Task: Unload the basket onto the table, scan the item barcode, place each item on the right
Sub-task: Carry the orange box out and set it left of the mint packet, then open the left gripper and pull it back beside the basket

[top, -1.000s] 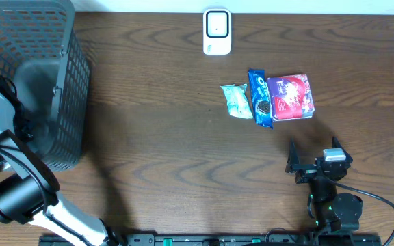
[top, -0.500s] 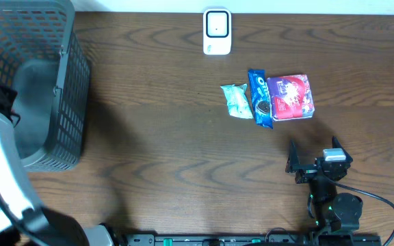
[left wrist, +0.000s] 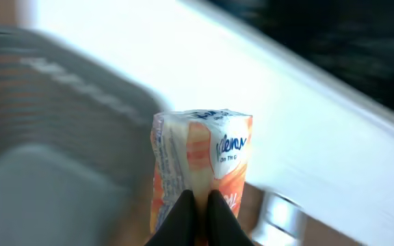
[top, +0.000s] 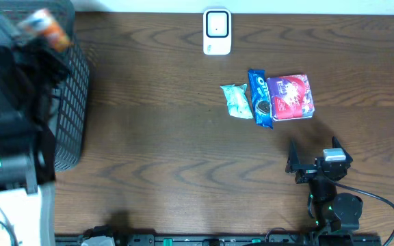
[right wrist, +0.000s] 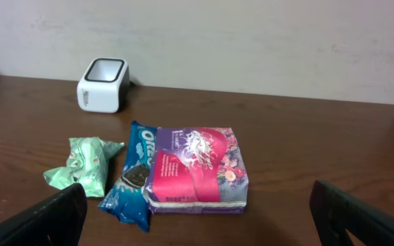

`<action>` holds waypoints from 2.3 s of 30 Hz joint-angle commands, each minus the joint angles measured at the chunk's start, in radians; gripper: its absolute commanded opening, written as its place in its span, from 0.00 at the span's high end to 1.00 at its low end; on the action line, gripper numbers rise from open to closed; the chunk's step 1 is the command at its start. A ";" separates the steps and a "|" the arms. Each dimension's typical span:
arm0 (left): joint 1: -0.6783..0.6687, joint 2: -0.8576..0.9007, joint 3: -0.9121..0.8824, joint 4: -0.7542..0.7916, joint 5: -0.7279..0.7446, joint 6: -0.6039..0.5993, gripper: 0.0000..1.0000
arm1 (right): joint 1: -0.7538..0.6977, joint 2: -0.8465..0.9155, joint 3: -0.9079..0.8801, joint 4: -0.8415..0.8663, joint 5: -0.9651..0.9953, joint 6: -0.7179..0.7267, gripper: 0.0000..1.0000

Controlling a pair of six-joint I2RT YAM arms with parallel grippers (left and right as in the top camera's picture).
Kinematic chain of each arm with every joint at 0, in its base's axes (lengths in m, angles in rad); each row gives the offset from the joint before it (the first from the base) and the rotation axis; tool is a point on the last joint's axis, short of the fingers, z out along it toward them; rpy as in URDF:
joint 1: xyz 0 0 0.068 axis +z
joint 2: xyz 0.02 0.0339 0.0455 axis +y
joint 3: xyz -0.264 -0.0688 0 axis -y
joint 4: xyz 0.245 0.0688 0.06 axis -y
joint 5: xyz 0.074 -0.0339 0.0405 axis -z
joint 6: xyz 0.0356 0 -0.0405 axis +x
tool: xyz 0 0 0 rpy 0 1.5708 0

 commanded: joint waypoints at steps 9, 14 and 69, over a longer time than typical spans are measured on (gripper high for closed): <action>-0.414 0.225 -0.028 -0.011 0.150 -0.005 0.93 | 0.006 -0.006 -0.002 -0.003 -0.002 -0.001 0.01; -0.491 0.426 -0.028 0.011 0.151 -0.006 0.93 | 0.006 -0.006 -0.002 -0.003 -0.002 -0.001 0.01; -0.322 0.003 -0.020 -0.723 -0.041 0.016 0.02 | 0.006 -0.006 -0.002 -0.003 -0.002 -0.001 0.01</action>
